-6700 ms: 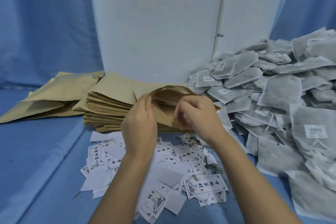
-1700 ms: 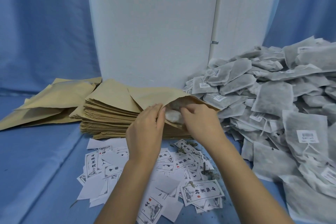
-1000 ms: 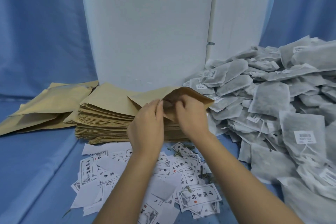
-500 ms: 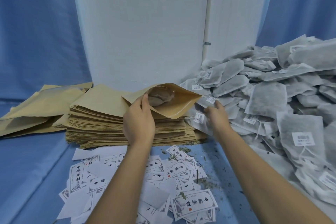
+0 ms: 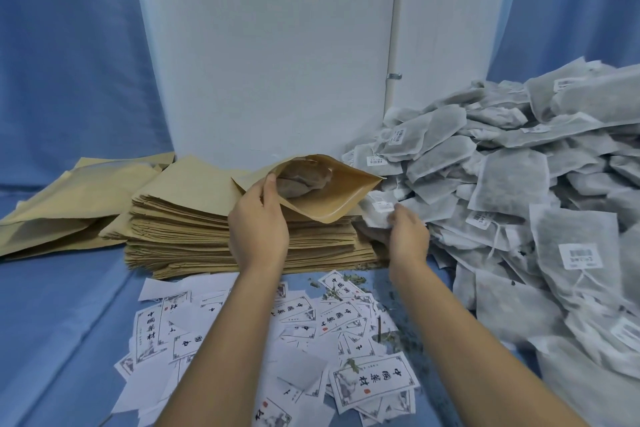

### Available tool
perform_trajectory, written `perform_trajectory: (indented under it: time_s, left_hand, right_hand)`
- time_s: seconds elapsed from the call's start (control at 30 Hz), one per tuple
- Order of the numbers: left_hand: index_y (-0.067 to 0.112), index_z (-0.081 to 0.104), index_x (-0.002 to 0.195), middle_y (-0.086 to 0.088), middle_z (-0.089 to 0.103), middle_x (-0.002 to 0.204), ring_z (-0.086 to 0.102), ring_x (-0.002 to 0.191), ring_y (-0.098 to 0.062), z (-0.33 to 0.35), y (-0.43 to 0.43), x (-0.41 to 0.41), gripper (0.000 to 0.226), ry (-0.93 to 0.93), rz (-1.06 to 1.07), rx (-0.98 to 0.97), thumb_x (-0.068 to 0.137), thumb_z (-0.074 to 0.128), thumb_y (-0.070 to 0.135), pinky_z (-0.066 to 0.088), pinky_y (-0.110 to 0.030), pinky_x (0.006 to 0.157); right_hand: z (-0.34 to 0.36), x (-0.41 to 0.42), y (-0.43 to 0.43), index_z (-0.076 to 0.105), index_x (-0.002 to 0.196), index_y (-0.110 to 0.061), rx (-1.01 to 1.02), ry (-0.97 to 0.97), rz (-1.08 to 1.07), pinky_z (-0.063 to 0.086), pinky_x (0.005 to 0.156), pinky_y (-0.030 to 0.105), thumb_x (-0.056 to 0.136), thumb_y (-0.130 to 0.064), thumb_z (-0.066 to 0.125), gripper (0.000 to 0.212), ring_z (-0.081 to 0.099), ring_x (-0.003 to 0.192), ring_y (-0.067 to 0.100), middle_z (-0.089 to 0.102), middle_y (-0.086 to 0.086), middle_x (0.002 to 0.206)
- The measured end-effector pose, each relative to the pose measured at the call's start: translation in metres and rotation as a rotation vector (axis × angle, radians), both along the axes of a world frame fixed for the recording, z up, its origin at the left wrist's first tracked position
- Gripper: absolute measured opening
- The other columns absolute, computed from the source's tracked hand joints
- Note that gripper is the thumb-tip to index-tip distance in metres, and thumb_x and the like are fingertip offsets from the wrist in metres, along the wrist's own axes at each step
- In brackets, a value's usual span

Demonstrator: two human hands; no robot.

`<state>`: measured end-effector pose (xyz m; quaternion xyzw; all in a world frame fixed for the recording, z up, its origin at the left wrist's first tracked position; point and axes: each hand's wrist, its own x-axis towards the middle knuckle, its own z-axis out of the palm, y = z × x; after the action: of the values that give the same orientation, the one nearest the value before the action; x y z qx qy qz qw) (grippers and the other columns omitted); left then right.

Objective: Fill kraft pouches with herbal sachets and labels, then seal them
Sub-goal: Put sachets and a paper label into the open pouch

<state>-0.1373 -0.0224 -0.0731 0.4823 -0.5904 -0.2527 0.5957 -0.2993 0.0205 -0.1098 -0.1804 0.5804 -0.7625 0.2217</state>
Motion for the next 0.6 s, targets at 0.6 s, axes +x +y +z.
perform_trajectory:
  time_s: [0.6]
  left_hand:
    - [0.027,0.06,0.127,0.009,0.063,0.123,0.057,0.111,-0.016,-0.009,0.02,-0.004,0.04,-0.356,-0.033,-0.1,0.1,0.036,0.043,0.036,-0.024,0.073]
  right_hand:
    - [0.036,0.03,0.005,0.072,0.074,-0.02,-0.153,0.315,0.103,0.046,0.055,0.017,0.092,-0.013,0.041,0.037,0.057,0.058,0.001,0.061,-0.012,0.069]
